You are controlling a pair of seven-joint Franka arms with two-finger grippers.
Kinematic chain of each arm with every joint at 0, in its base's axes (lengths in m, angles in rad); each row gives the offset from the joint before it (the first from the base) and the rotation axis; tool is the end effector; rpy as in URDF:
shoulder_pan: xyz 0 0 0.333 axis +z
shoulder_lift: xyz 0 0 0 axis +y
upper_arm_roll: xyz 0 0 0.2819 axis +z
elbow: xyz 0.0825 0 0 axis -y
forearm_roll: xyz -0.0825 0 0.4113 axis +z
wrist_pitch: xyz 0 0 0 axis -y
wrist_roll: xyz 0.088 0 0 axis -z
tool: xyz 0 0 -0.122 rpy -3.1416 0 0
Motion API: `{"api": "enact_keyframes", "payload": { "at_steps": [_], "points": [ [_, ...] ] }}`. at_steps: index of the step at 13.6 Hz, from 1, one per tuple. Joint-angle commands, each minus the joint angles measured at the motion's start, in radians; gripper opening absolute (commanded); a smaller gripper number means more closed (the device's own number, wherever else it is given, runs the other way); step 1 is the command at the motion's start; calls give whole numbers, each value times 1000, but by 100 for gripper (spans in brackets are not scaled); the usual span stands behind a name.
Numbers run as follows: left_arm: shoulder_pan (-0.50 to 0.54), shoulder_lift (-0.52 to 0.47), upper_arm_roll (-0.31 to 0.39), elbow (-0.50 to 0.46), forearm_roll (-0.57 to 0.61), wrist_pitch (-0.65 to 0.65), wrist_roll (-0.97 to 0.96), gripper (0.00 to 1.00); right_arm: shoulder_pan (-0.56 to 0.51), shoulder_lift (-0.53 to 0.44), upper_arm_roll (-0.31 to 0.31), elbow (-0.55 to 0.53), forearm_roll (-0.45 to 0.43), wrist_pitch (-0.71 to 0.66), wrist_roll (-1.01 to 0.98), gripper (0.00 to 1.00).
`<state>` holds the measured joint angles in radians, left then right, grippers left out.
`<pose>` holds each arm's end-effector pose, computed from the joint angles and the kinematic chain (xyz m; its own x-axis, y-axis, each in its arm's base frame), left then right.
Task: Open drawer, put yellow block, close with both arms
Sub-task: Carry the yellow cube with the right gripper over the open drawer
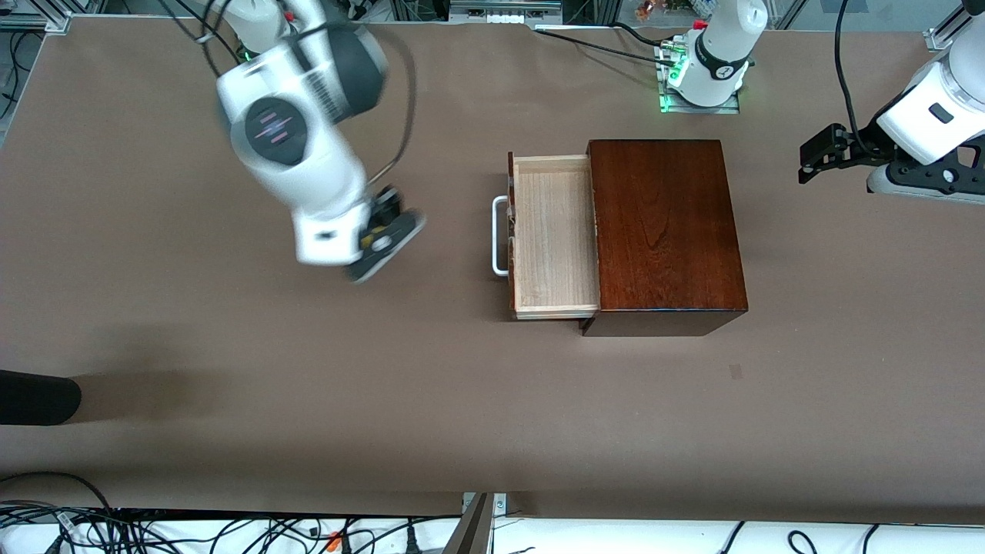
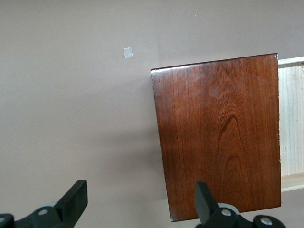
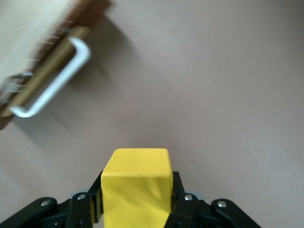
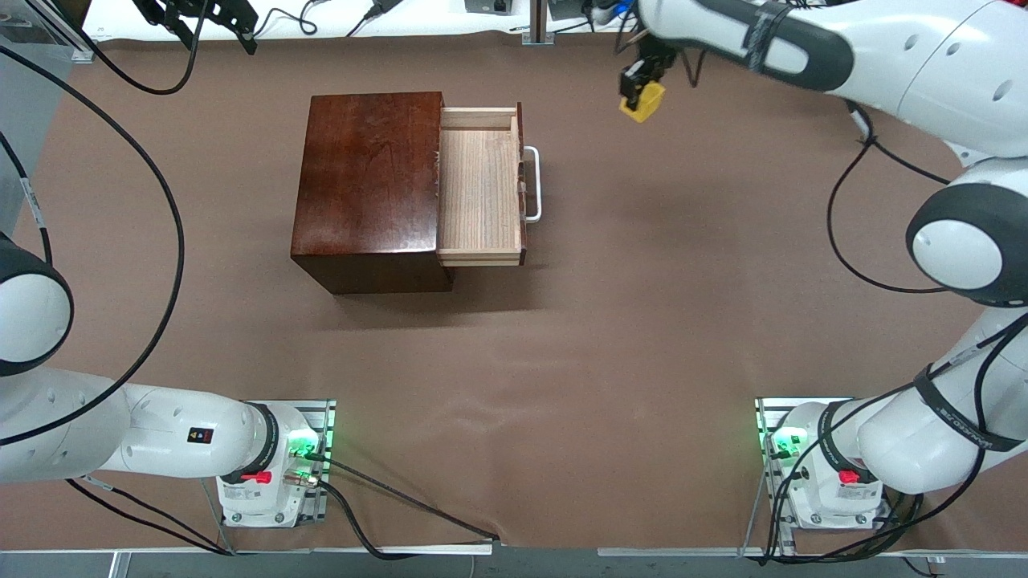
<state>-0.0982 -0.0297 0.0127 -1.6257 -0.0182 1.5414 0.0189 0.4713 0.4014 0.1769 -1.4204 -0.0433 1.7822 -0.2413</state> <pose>0.5663 -0.0507 0.5627 0.9930 -0.1046 -0.0542 -0.1037 -0.9944 0.0196 0.5598 0.3994 0.4161 0.6314 0.7750 -0.0261 0.7742 -0.6320 -0.0340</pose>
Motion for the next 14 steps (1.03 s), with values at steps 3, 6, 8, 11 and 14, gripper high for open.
{"api": "enact_keyframes", "payload": {
  "at_steps": [3, 6, 8, 11, 14],
  "points": [
    [6, 0, 0, 21, -9, -27, 23, 100, 220, 114, -10, 159, -66, -15, -7, 0],
    [5, 8, 0, 30, -9, -26, 21, 100, 303, 178, -10, 247, -93, 31, -10, 0],
    [6, 8, 1, 30, -9, -24, 21, 100, 323, 226, -10, 288, -104, 103, -21, 0],
    [6, 8, 1, 32, -9, -23, 19, 100, 343, 283, -10, 288, -159, 201, -97, 0],
    [6, 10, 1, 32, -9, -20, 21, 100, 365, 318, -11, 284, -216, 200, -179, 0]
  ]
}}
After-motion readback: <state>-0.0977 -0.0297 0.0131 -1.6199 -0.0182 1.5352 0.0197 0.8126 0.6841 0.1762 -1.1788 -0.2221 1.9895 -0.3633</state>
